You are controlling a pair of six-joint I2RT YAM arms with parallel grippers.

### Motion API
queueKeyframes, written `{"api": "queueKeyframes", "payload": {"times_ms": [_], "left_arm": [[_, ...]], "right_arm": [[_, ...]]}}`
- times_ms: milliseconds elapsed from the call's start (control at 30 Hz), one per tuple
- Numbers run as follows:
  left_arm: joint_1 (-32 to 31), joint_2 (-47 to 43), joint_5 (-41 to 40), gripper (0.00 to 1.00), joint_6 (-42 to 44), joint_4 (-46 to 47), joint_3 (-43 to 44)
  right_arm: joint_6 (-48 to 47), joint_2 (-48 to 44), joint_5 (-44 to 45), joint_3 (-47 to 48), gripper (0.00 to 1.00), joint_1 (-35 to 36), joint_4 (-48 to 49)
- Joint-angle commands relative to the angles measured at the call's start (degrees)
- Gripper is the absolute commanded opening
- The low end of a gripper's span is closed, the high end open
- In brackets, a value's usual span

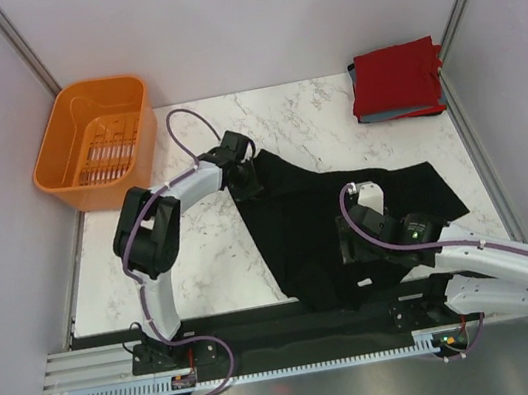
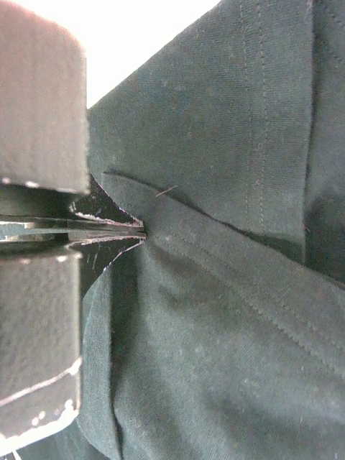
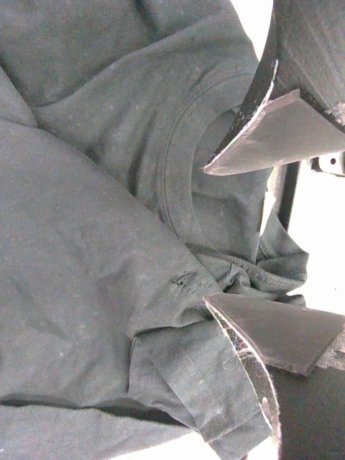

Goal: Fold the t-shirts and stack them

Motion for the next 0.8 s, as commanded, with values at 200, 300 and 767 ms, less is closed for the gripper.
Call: {"api": "queueKeyframes", "payload": {"times_ms": [200,300,767], "left_arm": [[-0.4,-6.6,-2.1,0.02,0.9,0.5,5.9],[-0.5,-6.2,-2.1,0.02,1.3,-1.1,11.2],[-9.1,-10.8,-8.3,0.71,7.9,-1.9,2.9]], "right_arm": [[0.7,-1.1,0.8,-0.1,0.73,-0.3,0.3],[0.8,-1.4,0.9,-0.2,0.73,-0.3,0.2],[1.1,-3.2,0.1,-0.5,0.74,-0.3,-0.1]]}}
